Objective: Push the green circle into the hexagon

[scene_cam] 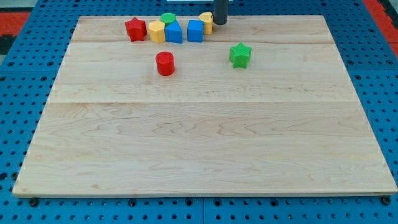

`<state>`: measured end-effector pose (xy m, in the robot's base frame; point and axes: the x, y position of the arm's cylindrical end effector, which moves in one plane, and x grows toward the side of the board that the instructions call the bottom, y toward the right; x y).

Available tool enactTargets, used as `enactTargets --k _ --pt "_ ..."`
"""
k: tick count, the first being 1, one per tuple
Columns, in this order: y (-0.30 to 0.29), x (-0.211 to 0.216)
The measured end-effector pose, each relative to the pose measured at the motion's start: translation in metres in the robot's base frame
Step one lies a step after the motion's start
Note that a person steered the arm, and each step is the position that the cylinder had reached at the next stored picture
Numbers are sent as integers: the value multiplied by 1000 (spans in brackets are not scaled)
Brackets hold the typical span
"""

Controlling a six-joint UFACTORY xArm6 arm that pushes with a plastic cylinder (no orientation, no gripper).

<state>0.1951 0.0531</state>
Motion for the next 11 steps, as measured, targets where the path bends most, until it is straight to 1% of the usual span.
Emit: enactTargets --k 1,2,3,4,7,9,11 --pt "-19 -3" --pt "-57 -2" --pt "-65 -2" --pt "-100 -2" --pt "-113 -2" --pt "-149 7" --pt "-162 15"
